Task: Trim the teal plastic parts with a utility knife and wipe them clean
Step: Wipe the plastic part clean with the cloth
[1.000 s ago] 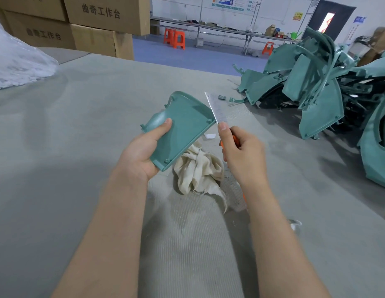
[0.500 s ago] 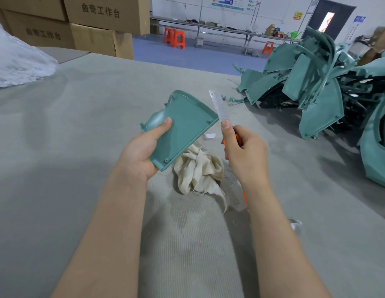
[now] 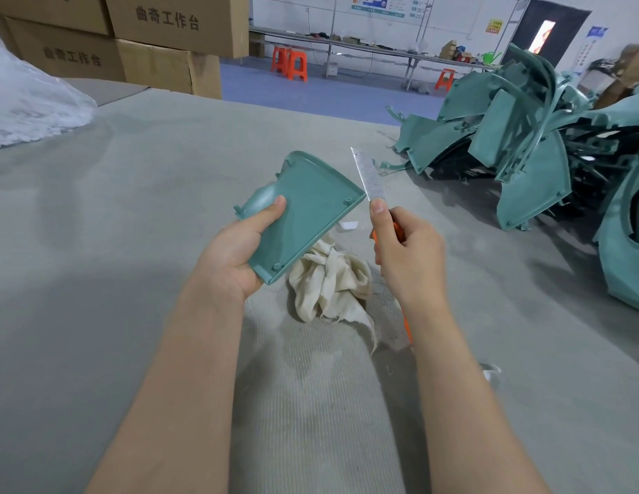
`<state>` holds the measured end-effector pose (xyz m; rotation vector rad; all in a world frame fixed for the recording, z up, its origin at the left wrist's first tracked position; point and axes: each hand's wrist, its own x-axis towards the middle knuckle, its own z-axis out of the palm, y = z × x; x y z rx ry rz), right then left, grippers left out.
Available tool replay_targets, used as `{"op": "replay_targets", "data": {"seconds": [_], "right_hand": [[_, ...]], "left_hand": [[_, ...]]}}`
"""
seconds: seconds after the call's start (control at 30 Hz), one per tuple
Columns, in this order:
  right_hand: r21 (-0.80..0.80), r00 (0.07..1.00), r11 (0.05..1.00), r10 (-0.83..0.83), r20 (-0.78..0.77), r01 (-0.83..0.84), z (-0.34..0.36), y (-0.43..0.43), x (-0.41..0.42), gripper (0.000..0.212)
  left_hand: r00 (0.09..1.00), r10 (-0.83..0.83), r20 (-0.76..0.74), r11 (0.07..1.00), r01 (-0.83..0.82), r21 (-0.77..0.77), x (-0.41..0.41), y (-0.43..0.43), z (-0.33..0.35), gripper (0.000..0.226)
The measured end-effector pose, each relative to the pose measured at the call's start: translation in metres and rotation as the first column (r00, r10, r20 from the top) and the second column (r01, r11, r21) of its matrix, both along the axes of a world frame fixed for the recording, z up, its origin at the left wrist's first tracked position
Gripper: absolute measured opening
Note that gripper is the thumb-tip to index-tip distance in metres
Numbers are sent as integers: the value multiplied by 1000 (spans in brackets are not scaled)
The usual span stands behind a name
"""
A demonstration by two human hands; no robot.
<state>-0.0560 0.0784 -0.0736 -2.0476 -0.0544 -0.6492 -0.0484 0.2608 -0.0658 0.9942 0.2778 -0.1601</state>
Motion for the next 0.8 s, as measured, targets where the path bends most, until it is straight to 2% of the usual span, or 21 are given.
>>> {"op": "replay_targets", "data": {"seconds": [0.4,0.6,0.7,0.8], "right_hand": [[-35,998,998,55,-28,-56,-1,5,-3,63],[-43,988,988,146,-51,-148,-1,8,-4,61],[49,996,996,81,-37,-79,0,4,-2,62],[53,999,999,13,-36,-11,1,-2,1,63]], "left_hand": [[1000,-16,0,1000,16,-4,0,2,0,35],[1000,6,1,1000,-6,-10,1,2,0,33],[1000,9,7,1000,-9,-2,1,1,1,35],[1000,22,21,1000,-22,4,1,0,0,35]]}}
